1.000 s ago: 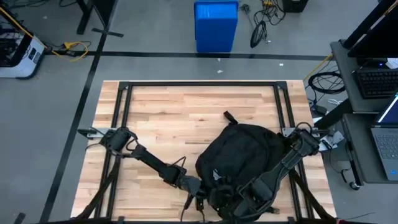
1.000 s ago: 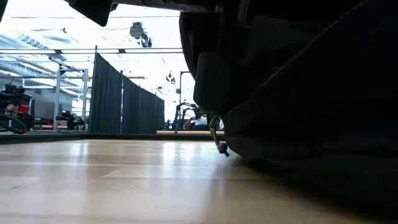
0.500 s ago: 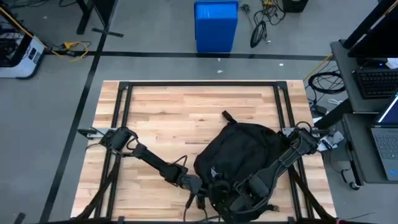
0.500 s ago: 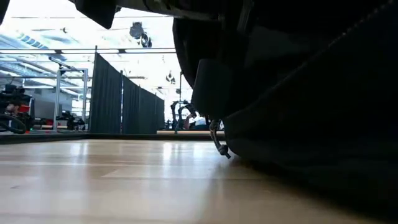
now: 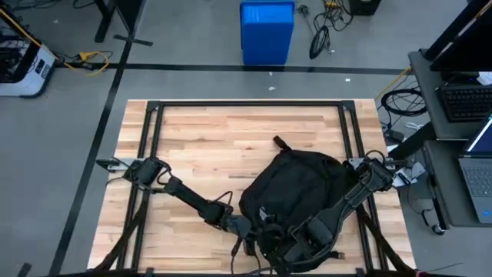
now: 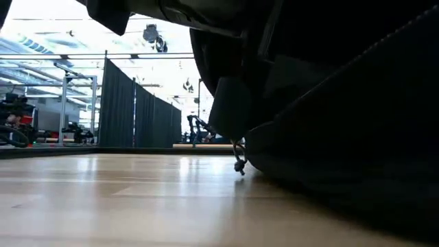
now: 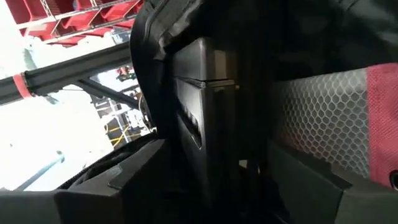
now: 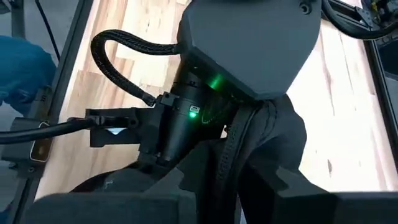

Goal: Unpack backpack
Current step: Remove the black medicine organizer from the black backpack

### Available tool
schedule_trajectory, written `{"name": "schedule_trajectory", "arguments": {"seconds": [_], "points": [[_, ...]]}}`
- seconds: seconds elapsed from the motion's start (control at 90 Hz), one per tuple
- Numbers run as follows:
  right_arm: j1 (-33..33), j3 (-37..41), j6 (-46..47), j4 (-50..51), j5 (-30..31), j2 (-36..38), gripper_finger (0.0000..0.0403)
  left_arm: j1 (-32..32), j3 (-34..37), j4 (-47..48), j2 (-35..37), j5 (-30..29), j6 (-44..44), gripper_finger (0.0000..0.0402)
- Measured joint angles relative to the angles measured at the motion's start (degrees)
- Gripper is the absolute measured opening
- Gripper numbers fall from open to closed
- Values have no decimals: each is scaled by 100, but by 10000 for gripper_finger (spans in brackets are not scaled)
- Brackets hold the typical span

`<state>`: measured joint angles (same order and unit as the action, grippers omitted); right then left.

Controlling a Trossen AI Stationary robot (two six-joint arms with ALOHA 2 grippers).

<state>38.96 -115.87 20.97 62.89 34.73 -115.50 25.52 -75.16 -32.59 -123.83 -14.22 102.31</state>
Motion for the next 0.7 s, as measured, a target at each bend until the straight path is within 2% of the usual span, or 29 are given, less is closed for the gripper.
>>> {"name": "schedule_trajectory", "arguments": {"seconds": [0.211,0.356,0.7], "points": [[0,-11,-5,-22,38,0,57,24,0,-203,-13,68,-28,265],[34,-22,-75,-13,12,1,57,44,2,-207,-18,76,-440,265],[188,-925,359,830,-116,-9,57,48,2,-215,-7,92,-720,265]]}}
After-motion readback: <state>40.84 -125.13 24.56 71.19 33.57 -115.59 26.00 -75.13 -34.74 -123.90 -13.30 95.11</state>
